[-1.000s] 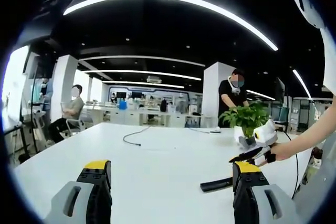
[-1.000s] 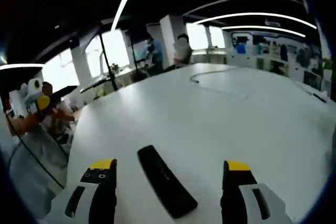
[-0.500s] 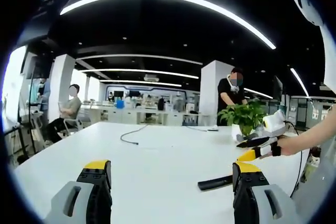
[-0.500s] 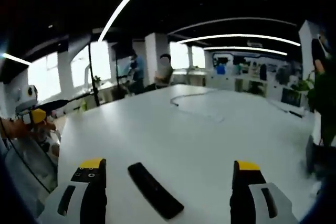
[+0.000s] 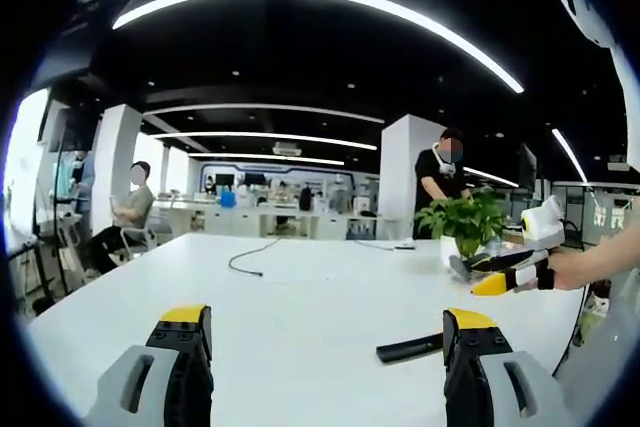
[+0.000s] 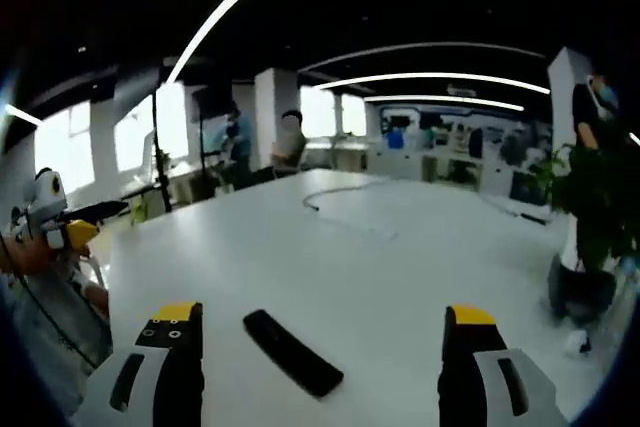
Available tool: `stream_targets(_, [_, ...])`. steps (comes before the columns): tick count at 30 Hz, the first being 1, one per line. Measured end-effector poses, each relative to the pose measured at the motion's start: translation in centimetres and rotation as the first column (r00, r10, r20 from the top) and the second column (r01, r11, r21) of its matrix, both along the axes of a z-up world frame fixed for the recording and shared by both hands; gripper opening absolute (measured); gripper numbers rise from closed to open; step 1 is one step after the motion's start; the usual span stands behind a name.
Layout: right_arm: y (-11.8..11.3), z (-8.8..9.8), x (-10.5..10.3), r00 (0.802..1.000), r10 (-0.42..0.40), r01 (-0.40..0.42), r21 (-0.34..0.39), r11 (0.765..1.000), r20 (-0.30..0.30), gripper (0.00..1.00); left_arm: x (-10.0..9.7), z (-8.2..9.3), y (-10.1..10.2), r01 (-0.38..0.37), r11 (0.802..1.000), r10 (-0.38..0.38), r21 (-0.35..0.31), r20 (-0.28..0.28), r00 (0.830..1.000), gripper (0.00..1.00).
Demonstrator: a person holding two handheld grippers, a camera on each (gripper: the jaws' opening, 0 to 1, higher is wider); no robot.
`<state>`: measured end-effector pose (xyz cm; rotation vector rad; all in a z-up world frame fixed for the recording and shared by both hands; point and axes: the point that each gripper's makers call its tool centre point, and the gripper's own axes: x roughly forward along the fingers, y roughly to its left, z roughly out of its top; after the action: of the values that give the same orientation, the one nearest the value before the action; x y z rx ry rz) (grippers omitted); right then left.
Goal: Press the specified remote control buttons in sequence, fully releasing each button before pressing the next.
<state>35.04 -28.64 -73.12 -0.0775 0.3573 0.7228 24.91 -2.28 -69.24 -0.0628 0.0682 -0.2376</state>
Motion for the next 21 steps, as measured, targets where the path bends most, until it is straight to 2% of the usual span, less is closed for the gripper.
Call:
stream_targets(3, [-0.3,0.5,-0.8,1.000,-0.021,0.021,0.015,1.000,-0.001,0.99,0.0,0.1,0.1,-0.005,1.000,0.005,-0.005,0.005,1.000,1.00])
stream_targets(6, [-0.9,0.4,-1.5,0.999,-0.052,0.052,-0.009,0.999,-0.012,0.99,0.0,0.1,0.1,-0.006,1.000,0.006,-0.008,0.006,1.000,1.00])
stream_targets(10, [-1.4,1.1,-2.5,0.997,-0.072,0.072,-0.019,0.997,0.012,0.99,0.0,0.2,-0.1,-0.001,1.000,0.001,-0.003,0.009,1.000,1.00])
stream_targets(21, [-2.3,1.3,-4.9,0.992,-0.122,0.122,-0.022,0.992,0.016,0.99,0.1,0.4,-0.5,0.025,1.000,-0.025,-0.008,0.021,0.999,1.00])
